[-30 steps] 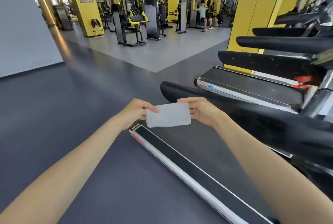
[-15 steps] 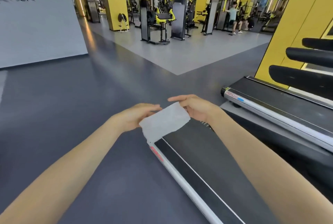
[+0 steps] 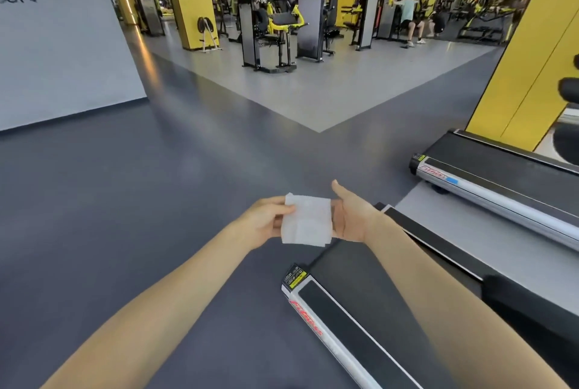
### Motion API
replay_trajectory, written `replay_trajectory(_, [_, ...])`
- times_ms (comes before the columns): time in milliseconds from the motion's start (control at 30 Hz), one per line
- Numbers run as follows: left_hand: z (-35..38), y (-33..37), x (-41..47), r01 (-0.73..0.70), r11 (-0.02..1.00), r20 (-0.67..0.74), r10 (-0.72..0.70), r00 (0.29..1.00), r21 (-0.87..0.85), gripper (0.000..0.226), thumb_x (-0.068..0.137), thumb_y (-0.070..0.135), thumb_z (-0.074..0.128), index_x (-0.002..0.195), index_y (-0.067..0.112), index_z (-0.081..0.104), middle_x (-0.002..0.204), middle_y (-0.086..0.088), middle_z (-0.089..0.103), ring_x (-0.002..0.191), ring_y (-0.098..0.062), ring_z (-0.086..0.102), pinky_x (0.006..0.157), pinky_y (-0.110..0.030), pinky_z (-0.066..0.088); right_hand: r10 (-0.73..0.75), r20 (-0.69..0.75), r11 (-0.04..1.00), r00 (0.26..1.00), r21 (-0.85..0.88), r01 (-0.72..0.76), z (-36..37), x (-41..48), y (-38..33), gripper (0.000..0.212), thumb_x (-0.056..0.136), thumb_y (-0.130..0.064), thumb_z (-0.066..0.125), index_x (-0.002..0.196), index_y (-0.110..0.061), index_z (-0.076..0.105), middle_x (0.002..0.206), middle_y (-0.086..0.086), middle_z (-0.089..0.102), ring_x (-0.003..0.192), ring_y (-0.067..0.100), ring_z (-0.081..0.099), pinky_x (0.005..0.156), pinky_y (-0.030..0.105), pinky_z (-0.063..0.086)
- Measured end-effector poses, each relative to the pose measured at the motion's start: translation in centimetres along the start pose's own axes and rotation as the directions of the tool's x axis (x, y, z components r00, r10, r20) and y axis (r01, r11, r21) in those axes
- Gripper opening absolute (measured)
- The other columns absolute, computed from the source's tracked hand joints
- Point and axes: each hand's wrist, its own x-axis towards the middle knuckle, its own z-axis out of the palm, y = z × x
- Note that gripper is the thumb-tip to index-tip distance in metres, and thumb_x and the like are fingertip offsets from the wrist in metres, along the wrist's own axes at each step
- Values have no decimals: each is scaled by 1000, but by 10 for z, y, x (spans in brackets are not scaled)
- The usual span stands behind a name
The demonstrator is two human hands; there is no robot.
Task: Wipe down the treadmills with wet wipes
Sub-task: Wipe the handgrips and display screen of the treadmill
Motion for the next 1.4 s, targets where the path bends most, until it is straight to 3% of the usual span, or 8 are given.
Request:
replay_trajectory(100, [-9,14,59,1,1000,22,0,1000,-9,26,96,6,51,116,14,65,109,-5,72,93,-19,70,71,-30,56,-63,-59,981,996,-187,51,-24,40,-30,26,97,-19,53,120,-7,61,107,7,72,91,19,71,69,30,57])
replay_trajectory(233, [-1,53,139,-28,997,99,20,995,72,24,94,1,51,111,9,66,109,-9,72,98,-25,70,80,-36,55,-168,-87,965,982,-219,145,-69,82,-81,36,89,7,50,120,-6,62,117,7,69,105,23,67,80,34,56])
replay_trajectory(433, [43,104,247,-86,955,208,26,978,284,28,90,-10,48,82,5,70,99,-13,73,85,-26,71,71,-34,57,-274,-299,956,914,-185,226,-145,103,-142,37,89,14,43,76,-8,70,81,8,69,66,18,66,58,26,54])
replay_trajectory(633, [125,129,333,-148,907,465,-57,884,394,26,90,-7,51,90,5,74,103,-11,73,91,-24,70,77,-29,55,-272,-485,957,831,-45,288,-224,81,-163,42,89,12,38,71,-10,69,83,11,67,71,22,61,58,27,56])
replay_trajectory(933, [262,128,444,-96,909,613,-193,766,406,31,79,0,43,86,-9,72,106,-22,69,98,-35,64,90,-44,53,-147,-735,934,662,116,337,-341,70,-190,36,97,-31,49,108,-1,66,88,11,68,70,21,67,60,30,55])
replay_trajectory(1033, [302,150,487,-79,901,662,-250,707,426,28,74,11,51,83,0,75,102,-13,71,95,-27,65,86,-38,53,-172,-764,976,622,-44,216,-373,72,-217,28,89,-20,68,106,2,68,95,11,71,84,21,69,74,31,58])
replay_trajectory(1200, [361,210,542,-8,903,677,-317,664,431,38,94,16,57,128,31,52,118,-9,59,96,-22,60,72,-34,55,-189,-809,963,557,-42,265,-402,52,-308,16,88,-13,68,97,0,66,89,9,65,87,20,64,78,31,56])
replay_trajectory(1400, [429,270,542,172,918,733,-390,558,357,40,88,6,63,126,13,52,116,-13,61,98,-24,61,82,-38,50,-186,-861,921,474,15,389,-396,-15,-372,13,89,-6,65,98,3,65,92,12,67,89,21,66,82,33,58])
